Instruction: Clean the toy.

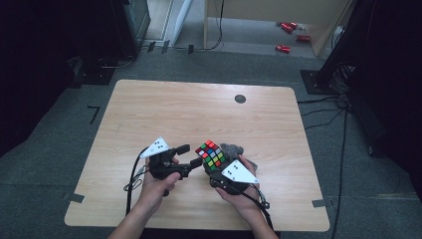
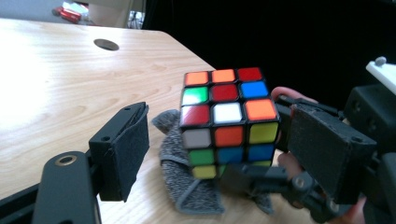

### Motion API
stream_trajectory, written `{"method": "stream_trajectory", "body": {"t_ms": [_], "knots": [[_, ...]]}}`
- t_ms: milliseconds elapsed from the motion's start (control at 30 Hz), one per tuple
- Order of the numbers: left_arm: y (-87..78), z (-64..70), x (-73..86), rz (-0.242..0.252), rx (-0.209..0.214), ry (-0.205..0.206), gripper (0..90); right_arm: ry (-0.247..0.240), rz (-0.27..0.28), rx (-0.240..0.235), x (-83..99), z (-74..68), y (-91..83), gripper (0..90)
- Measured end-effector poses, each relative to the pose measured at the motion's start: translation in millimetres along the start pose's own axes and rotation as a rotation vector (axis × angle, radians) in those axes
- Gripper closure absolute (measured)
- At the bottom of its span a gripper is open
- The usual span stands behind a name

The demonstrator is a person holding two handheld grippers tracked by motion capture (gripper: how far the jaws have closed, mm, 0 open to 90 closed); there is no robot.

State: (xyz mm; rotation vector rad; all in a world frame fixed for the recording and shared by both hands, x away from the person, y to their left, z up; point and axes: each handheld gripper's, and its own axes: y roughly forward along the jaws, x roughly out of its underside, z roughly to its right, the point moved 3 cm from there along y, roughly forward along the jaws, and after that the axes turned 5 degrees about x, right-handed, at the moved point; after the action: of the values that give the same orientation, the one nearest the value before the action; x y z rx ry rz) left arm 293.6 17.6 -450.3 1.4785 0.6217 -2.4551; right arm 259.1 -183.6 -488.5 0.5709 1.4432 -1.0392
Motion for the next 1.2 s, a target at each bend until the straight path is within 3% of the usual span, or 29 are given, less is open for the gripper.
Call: {"method": "stream_trajectory", "body": {"t_ms": [200, 300, 400, 600, 633, 667, 700, 767, 800, 833, 867, 900, 933, 967, 1133, 1167, 1200], "knots": [[5.7, -4.8, 7.1, -0.036, -0.029, 0.023, 22.6, 0.022, -0.012, 0.032, -0.9, 22.7, -7.2, 35.1], [9.8, -3.0, 10.4, -0.052, -0.043, 0.060, 23.1, 0.049, -0.020, -0.002, -1.1, 31.9, -10.1, 35.1], [13.3, -0.8, 14.6, -0.071, -0.078, 0.160, 23.3, 0.062, -0.037, -0.047, -5.3, 34.2, -13.9, 35.1], [23.4, -0.5, 27.6, -0.107, -0.110, 0.366, 23.5, 0.105, -0.038, -0.090, -12.8, 30.7, -18.5, 35.1], [25.0, -0.2, 29.7, -0.113, -0.118, 0.409, 21.6, 0.124, -0.039, -0.109, -14.6, 29.6, -19.5, 35.0], [27.8, 1.1, 34.2, -0.116, -0.134, 0.499, 21.2, 0.137, -0.041, -0.120, -15.3, 29.1, -20.1, 35.0], [27.8, 1.1, 34.2, -0.116, -0.134, 0.499, 21.1, 0.137, -0.041, -0.120, -15.3, 29.1, -20.1, 35.0], [30.0, 2.9, 37.6, -0.112, -0.131, 0.555, 21.0, 0.178, -0.050, -0.153, -16.9, 26.9, -20.5, 35.1], [31.3, 3.8, 38.9, -0.099, -0.130, 0.588, 21.0, 0.178, -0.050, -0.153, -16.9, 26.9, -20.5, 35.1], [33.0, 4.9, 40.5, -0.086, -0.139, 0.646, 22.1, 0.198, -0.063, -0.177, -17.6, 24.3, -20.3, 35.0], [33.0, 4.9, 40.5, -0.086, -0.139, 0.646, 22.0, 0.198, -0.063, -0.177, -17.6, 24.3, -20.3, 35.0], [33.7, 5.5, 41.6, -0.072, -0.150, 0.695, 22.0, 0.209, -0.077, -0.192, -17.8, 21.3, -19.5, 35.0], [33.6, 6.0, 41.9, -0.062, -0.153, 0.717, 22.0, 0.215, -0.085, -0.198, -17.8, 19.7, -19.1, 35.1], [33.6, 6.0, 41.9, -0.062, -0.153, 0.717, 21.3, 0.215, -0.085, -0.198, -17.8, 19.7, -19.1, 35.1], [32.7, 11.1, 42.9, -0.013, -0.155, 0.810, 19.2, 0.265, -0.134, -0.232, -17.0, 15.2, -16.3, 35.0], [32.7, 11.1, 42.9, -0.013, -0.155, 0.810, 18.9, 0.265, -0.134, -0.232, -17.0, 15.2, -16.3, 35.0], [32.9, 11.9, 43.6, -0.011, -0.157, 0.830, 18.9, 0.278, -0.164, -0.235, -17.1, 13.8, -15.2, 35.0]]}}
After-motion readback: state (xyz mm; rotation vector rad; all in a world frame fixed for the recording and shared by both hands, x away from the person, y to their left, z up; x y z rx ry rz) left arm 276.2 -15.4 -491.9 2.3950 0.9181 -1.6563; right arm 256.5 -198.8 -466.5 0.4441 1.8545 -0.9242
